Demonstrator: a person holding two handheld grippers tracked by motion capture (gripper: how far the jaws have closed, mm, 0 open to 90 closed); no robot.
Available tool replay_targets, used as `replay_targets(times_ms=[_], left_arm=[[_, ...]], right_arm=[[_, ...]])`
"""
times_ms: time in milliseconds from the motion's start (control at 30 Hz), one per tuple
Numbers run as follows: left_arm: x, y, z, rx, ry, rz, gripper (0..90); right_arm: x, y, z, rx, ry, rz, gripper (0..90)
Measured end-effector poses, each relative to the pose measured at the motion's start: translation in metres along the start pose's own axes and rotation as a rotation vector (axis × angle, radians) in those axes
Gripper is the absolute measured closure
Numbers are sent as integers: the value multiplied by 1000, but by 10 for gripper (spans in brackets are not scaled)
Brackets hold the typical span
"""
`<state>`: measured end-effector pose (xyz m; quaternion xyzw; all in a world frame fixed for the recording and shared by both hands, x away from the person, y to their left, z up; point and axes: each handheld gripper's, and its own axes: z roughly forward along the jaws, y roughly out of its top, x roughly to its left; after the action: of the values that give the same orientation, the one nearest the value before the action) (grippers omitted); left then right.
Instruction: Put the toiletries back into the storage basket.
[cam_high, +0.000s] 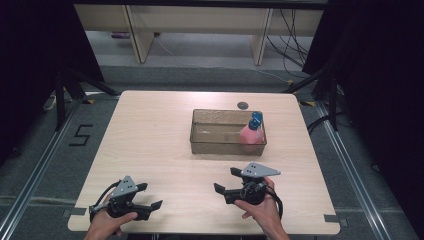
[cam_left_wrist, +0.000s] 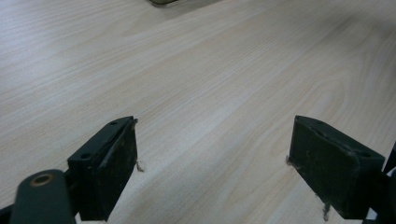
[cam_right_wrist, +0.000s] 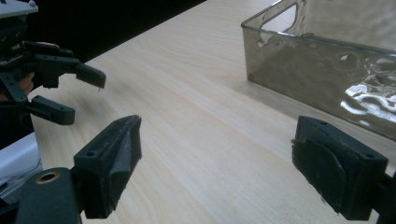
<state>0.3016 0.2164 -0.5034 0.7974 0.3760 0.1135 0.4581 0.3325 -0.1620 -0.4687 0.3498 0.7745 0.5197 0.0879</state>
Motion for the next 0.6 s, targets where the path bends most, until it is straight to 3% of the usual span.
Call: replay_targets(times_ms=[33, 67, 100, 133, 200, 233, 300, 333, 367, 533, 567, 600], left_arm=[[0, 0, 0, 0, 0, 0, 148], [0, 0, 0, 0, 0, -1, 149], [0, 0, 0, 0, 0, 0, 148], [0, 0, 0, 5, 1, 5, 149], [0, 0, 0, 5, 0, 7, 148], [0, 0, 0, 5, 0, 8, 148], [0, 0, 0, 0, -1, 2, 148], [0, 0, 0, 4, 0, 5, 148], [0, 0, 0, 5, 0, 7, 148], [0, 0, 0, 7, 0, 7, 148], [0, 0, 0, 6, 0, 6, 148], [0, 0, 0, 5, 1, 6, 148]], right_arm=[[5, -1, -1, 13, 4, 57, 162], [0, -2, -1, 9, -2, -7, 161], [5, -3, -1, 17, 9, 49, 160], [1, -4, 1, 10, 6, -1, 160], [2, -6, 0, 19, 7, -12, 159], [5, -7, 0, 27, 15, 23, 159], [4, -8, 0, 25, 15, -5, 158], [7, -9, -1, 37, 12, 40, 158], [4, -9, -1, 31, 14, -4, 157], [7, -12, -4, 49, 10, 26, 157], [6, -13, -4, 45, 21, 7, 157], [8, -13, -6, 53, 4, 21, 157]])
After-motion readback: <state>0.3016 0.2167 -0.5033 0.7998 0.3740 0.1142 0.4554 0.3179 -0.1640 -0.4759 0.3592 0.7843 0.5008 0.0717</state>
